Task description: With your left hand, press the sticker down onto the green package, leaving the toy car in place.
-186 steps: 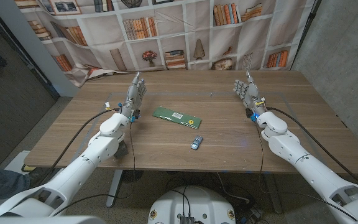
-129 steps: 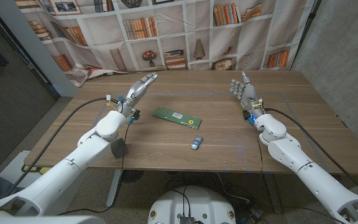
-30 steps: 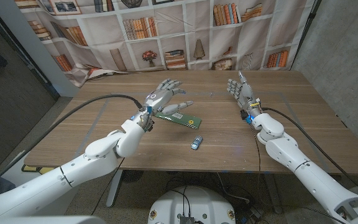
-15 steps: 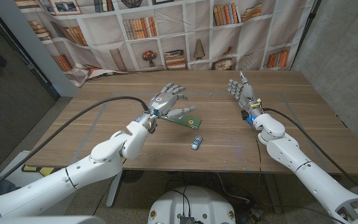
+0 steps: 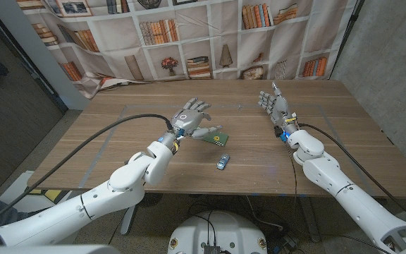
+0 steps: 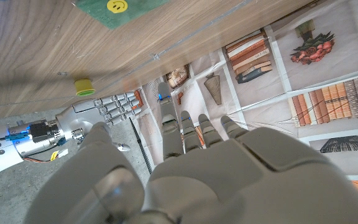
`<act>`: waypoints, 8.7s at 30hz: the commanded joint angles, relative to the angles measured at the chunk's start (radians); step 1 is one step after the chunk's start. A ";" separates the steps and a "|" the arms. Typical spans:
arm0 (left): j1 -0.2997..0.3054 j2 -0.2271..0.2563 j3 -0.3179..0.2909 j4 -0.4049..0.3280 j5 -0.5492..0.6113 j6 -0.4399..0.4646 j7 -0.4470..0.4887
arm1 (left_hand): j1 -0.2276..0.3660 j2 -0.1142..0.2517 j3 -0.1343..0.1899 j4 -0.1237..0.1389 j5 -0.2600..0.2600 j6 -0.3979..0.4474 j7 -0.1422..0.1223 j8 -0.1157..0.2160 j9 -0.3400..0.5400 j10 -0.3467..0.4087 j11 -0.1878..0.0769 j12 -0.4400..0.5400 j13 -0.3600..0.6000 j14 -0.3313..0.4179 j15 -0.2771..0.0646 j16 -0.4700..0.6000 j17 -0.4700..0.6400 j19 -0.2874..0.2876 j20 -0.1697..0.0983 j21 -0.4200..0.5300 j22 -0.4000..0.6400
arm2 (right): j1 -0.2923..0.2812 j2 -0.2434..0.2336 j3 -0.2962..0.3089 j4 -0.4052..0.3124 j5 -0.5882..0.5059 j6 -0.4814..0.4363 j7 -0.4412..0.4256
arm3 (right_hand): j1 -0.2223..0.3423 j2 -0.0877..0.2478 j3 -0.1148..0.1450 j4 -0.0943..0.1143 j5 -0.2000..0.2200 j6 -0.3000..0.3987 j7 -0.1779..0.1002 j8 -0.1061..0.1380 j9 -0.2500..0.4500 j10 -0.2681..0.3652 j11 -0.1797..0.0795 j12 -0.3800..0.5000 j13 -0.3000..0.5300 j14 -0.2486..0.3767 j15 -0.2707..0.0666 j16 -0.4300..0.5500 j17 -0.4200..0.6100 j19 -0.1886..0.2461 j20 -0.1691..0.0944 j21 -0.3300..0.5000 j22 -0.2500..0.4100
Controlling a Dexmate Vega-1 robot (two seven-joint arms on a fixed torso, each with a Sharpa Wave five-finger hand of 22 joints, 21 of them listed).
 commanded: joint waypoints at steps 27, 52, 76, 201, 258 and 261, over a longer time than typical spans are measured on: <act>-0.122 -0.060 0.084 0.098 -0.081 -0.051 -0.198 | 0.007 0.006 -0.006 0.004 -0.002 0.032 0.004 -0.021 0.003 -0.043 0.006 -0.019 0.004 -0.062 0.013 -0.011 0.007 -0.044 0.003 -0.010 0.006 | 0.002 -0.008 0.006 -0.005 0.007 -0.027 0.006 | 0.001 0.008 -0.001 -0.005 -0.001 0.014 -0.006 0.001 0.004 0.011 0.007 -0.001 0.003 -0.003 0.007 0.000 0.004 0.010 -0.001 -0.010 0.006; -0.111 -0.064 0.102 0.102 -0.065 -0.011 -0.211 | 0.006 0.010 -0.008 0.006 -0.002 0.039 0.005 -0.034 0.003 -0.040 0.002 -0.018 0.004 -0.052 -0.001 -0.006 0.007 -0.047 0.003 -0.008 0.007 | 0.029 0.004 -0.002 0.030 0.011 -0.041 0.032 | 0.001 0.011 -0.003 -0.006 -0.002 0.015 -0.006 0.000 0.004 0.014 0.006 -0.002 0.003 -0.003 0.007 -0.001 0.004 0.011 0.002 -0.015 0.007; -0.152 -0.081 0.136 0.149 -0.048 -0.041 -0.261 | 0.008 0.024 -0.010 0.010 -0.003 -0.087 -0.091 -0.115 0.004 -0.092 0.001 -0.031 0.005 -0.082 0.006 -0.011 0.007 -0.073 0.007 -0.009 0.008 | 0.049 0.013 -0.010 0.041 0.004 -0.047 0.035 | 0.000 0.013 -0.005 -0.008 -0.002 0.017 -0.007 -0.001 0.004 0.014 0.007 -0.004 0.003 -0.003 0.008 -0.001 0.004 0.012 0.002 -0.019 0.007; -0.075 -0.055 0.118 0.060 0.006 0.066 -0.233 | 0.045 0.046 -0.003 -0.006 -0.006 0.019 -0.115 -0.123 0.005 -0.043 -0.009 -0.010 0.004 -0.053 -0.016 -0.003 0.003 -0.054 0.005 0.010 0.008 | 0.053 0.004 -0.026 0.018 0.003 -0.071 0.055 | -0.004 0.020 -0.017 -0.016 -0.003 0.030 -0.013 -0.002 0.005 0.039 0.005 -0.001 0.004 0.000 0.007 -0.001 0.004 0.020 0.004 -0.034 0.008; -0.126 -0.114 0.176 0.137 0.042 0.080 -0.290 | 0.067 0.049 0.001 -0.019 -0.008 0.108 -0.089 -0.103 0.006 0.003 -0.011 -0.003 0.004 -0.025 -0.043 -0.004 0.002 -0.050 -0.002 0.012 0.008 | 0.071 0.006 -0.025 0.043 0.005 -0.086 0.067 | -0.005 0.024 -0.021 -0.020 -0.002 0.031 -0.014 -0.003 0.005 0.041 0.009 -0.004 0.004 0.000 0.008 -0.001 0.004 0.021 0.005 -0.038 0.008; -0.126 -0.112 0.174 0.131 0.044 0.081 -0.291 | 0.067 0.050 0.001 -0.019 -0.008 0.106 -0.089 -0.104 0.006 0.003 -0.012 -0.003 0.004 -0.024 -0.041 -0.004 0.002 -0.051 -0.002 0.012 0.008 | 0.070 0.004 -0.025 0.039 0.004 -0.086 0.067 | -0.005 0.024 -0.022 -0.020 -0.002 0.030 -0.014 -0.003 0.005 0.041 0.009 -0.004 0.004 0.000 0.008 -0.002 0.004 0.022 0.005 -0.039 0.008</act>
